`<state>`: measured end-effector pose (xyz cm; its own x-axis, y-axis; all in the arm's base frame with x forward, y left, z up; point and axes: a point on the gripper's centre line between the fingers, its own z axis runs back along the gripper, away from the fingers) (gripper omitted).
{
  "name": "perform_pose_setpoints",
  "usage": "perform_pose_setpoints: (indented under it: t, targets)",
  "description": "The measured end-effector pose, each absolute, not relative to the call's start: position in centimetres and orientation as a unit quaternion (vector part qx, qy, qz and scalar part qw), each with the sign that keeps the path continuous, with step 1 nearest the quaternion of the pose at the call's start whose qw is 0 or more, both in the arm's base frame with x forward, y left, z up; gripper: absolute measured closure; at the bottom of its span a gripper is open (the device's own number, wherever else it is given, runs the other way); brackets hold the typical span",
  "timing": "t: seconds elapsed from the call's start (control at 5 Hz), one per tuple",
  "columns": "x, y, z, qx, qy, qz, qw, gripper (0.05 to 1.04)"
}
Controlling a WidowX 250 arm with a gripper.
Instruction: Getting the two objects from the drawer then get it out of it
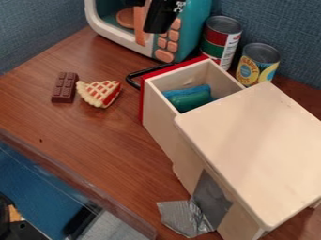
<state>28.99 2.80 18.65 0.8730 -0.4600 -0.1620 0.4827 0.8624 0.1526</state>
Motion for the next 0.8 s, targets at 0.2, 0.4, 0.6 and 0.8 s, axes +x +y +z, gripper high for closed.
perform_pose_setpoints:
  t: [0.2,0.4,0.6,0.8]
  targets:
    - [29.1,2.8,17.8,0.091,0.071,-0.243,0.963,0.084]
    - [29.6,2.0,16.3,0.102,0.047,-0.238,0.965,0.084]
    - [30.0,1.0,15.1,0.106,0.023,-0.238,0.965,0.084]
    - [29.9,-0.5,14.2,0.106,-0.003,-0.249,0.963,0.084]
